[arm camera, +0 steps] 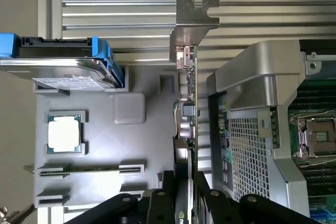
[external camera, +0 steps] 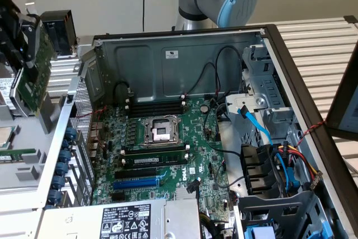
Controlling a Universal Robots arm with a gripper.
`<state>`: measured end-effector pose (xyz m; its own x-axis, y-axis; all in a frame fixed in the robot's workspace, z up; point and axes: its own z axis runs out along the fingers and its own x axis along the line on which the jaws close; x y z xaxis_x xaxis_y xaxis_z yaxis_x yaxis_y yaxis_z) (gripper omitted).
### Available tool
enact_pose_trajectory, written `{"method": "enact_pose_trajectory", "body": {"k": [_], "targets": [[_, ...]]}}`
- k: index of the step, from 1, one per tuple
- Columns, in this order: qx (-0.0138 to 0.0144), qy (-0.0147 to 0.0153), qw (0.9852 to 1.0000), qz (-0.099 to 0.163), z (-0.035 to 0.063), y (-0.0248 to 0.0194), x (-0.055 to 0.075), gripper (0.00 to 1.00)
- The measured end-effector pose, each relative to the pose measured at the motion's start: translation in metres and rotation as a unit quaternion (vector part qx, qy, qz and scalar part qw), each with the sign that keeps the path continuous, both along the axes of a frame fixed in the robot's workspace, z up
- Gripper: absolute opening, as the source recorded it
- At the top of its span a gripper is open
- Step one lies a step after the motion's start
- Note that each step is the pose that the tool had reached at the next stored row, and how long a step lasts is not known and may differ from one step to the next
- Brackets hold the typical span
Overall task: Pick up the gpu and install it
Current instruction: 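Pick up the gpu and move the gpu toward the slot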
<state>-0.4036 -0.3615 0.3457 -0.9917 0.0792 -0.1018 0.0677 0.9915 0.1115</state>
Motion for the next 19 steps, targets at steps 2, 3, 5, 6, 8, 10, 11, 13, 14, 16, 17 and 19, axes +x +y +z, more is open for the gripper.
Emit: {"method": "enact_pose_trajectory", "body": {"k": [2,3,5,6,8,10,11,13,14,16,17,19], "targets": [[0.0000,0.0005,1.0000,-0.001,0.0092,-0.0001,0.001,0.27],[0.0000,0.0009,1.0000,-0.001,0.0137,-0.0002,0.001,0.27],[0.0000,0.0014,1.0000,-0.002,0.0228,-0.0004,0.003,0.27],[0.0000,0.0016,1.0000,-0.002,0.0272,-0.0004,0.004,0.27],[0.0000,0.0015,1.0000,-0.002,0.0364,-0.0009,0.009,0.27],[0.0000,0.0016,1.0000,-0.002,0.0455,-0.0021,0.017,0.27],[0.0000,0.0017,1.0000,-0.002,0.0501,-0.0027,0.021,0.27],[0.0000,0.0022,1.0000,-0.002,0.0593,-0.0046,0.028,0.27],[0.0000,0.0024,1.0000,-0.002,0.0639,-0.0058,0.031,0.27],[0.0003,0.0026,1.0000,-0.002,0.0713,-0.0085,0.040,0.27],[0.0005,0.0026,1.0000,-0.002,0.0736,-0.0098,0.044,0.27],[0.0014,0.0026,1.0000,-0.002,0.0764,-0.0125,0.052,0.27]]}}
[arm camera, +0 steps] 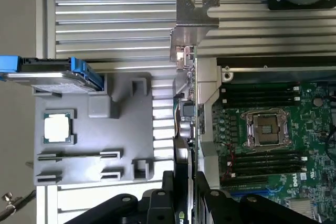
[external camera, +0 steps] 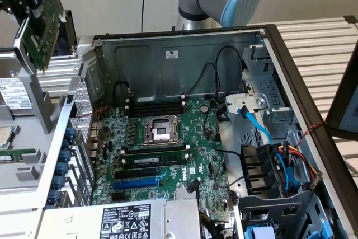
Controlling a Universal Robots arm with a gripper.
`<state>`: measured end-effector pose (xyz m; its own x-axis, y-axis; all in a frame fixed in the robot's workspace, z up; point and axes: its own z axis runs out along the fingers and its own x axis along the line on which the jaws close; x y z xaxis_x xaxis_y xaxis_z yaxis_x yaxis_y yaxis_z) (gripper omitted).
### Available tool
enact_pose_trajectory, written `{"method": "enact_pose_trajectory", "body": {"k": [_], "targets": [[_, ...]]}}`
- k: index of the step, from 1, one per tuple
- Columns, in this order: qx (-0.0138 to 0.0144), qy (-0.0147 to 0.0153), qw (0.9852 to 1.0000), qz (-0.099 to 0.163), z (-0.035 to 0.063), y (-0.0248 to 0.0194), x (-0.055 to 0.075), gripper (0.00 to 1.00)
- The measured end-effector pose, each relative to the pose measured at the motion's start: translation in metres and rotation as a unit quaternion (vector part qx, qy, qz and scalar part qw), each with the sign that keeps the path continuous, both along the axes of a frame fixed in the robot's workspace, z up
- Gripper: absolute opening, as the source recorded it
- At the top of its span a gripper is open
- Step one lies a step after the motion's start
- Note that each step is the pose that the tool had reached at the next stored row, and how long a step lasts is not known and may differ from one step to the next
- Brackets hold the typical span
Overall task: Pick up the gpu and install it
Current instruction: 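Pick up the gpu and move the gpu toward the slot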
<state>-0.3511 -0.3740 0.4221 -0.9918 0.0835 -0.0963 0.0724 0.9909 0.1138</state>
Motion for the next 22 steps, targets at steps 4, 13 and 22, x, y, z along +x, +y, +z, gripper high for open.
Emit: {"method": "enact_pose_trajectory", "body": {"k": [4,13,22], "targets": [[0.0013,0.0000,1.0000,0.000,0.0015,-0.0052,0.017,0.27],[0.0030,0.0039,1.0000,0.000,0.0019,-0.0183,0.047,0.27],[0.0029,0.0156,0.9999,0.000,0.0019,-0.0376,0.072,0.27]]}}
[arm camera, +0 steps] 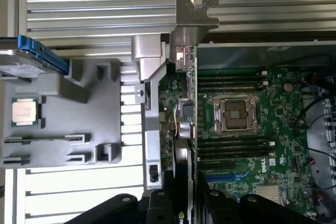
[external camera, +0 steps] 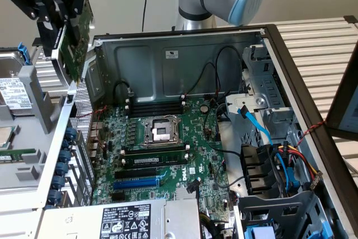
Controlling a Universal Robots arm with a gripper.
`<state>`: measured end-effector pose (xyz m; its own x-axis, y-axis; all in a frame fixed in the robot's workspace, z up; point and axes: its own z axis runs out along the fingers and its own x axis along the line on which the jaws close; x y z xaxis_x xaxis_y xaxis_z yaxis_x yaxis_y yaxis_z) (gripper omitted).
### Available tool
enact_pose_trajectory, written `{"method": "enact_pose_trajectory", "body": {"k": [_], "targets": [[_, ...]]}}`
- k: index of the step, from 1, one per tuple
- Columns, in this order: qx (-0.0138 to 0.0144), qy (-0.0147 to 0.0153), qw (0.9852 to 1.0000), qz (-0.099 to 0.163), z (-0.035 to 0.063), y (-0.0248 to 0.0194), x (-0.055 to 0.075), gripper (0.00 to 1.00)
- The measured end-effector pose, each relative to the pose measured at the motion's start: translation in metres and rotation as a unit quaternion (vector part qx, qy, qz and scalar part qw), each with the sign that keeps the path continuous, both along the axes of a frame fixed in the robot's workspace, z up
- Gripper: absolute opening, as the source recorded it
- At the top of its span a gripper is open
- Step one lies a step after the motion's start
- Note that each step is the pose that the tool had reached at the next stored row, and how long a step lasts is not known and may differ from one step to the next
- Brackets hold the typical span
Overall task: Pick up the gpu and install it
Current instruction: 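Pick up the gpu and move the gpu toward the slot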
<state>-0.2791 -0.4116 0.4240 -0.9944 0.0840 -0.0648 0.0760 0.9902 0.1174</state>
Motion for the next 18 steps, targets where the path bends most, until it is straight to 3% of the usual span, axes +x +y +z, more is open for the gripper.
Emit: {"method": "enact_pose_trajectory", "body": {"k": [4,6,8,11,13,18], "targets": [[0.0000,0.0045,1.0000,0.000,0.0000,-0.0047,0.016,0.27],[0.0000,0.0082,1.0000,0.000,0.0000,-0.0067,0.023,0.27],[0.0000,0.0129,0.9999,0.000,-0.0001,-0.0081,0.030,0.27],[-0.0003,0.0238,0.9997,0.000,-0.0009,-0.0083,0.040,0.27],[-0.0003,0.0293,0.9996,0.000,-0.0015,-0.0083,0.047,0.27],[-0.0022,0.0380,0.9993,0.000,-0.0049,-0.0084,0.067,0.27]]}}
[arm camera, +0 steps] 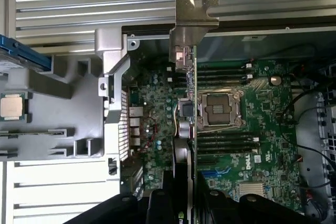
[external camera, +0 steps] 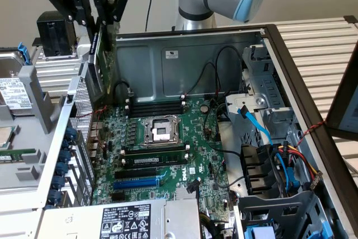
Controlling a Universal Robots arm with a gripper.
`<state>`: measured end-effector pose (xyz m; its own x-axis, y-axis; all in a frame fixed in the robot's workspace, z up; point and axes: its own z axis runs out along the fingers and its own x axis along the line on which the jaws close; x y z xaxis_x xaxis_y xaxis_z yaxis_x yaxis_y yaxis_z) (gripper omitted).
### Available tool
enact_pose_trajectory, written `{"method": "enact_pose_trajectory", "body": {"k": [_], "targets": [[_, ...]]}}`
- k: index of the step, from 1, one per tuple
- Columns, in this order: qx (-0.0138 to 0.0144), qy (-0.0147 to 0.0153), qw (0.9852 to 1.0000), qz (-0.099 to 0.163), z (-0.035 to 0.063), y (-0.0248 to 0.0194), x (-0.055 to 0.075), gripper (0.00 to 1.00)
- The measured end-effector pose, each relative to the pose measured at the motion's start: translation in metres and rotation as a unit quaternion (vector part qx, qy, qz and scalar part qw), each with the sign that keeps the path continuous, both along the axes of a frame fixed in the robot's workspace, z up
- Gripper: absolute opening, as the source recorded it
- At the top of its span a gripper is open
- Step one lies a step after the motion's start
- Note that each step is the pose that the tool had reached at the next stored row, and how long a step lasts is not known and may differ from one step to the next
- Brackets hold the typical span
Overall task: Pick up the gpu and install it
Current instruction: 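Pick up the gpu and move the gpu toward the slot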
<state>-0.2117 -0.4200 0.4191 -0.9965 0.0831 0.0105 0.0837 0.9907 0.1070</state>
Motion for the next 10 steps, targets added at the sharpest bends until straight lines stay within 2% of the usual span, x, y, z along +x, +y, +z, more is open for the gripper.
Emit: {"method": "enact_pose_trajectory", "body": {"k": [5,10], "targets": [[-0.0016,0.0051,1.0000,0.001,-0.0044,0.0000,0.021,0.27],[-0.0016,0.0076,1.0000,0.005,-0.0088,0.0000,0.041,0.27]]}}
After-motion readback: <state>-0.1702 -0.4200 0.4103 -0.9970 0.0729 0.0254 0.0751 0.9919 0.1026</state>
